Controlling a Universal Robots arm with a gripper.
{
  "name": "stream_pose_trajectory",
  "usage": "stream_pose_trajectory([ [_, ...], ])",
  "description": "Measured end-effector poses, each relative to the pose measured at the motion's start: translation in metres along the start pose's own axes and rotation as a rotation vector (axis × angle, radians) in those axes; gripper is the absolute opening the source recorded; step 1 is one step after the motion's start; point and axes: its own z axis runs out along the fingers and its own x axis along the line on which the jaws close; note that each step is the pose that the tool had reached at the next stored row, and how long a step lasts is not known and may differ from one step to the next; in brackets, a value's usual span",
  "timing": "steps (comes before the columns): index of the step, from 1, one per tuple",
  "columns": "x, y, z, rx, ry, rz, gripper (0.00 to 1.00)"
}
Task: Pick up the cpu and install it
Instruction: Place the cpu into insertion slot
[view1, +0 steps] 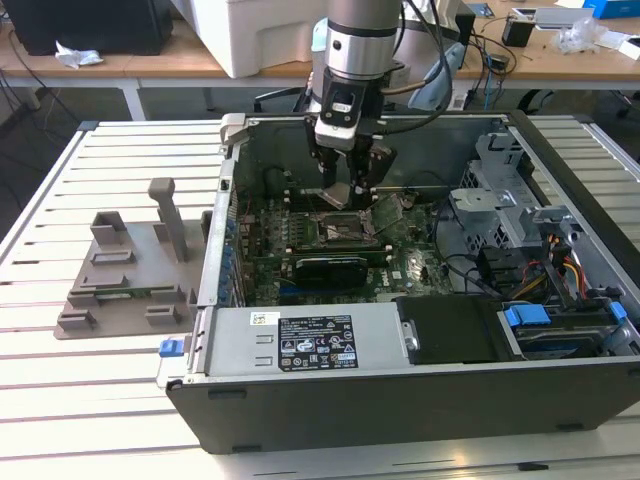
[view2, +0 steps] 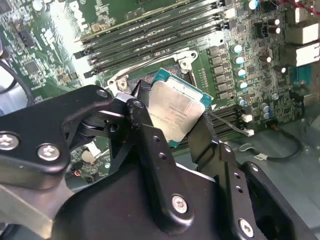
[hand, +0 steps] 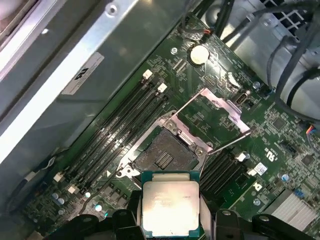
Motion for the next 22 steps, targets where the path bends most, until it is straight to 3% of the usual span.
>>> stream_pose_trajectory([
  [22, -0.0002, 0.0003, 0.0000, 0.0247, 0.0106, 0.311, 0.54],
])
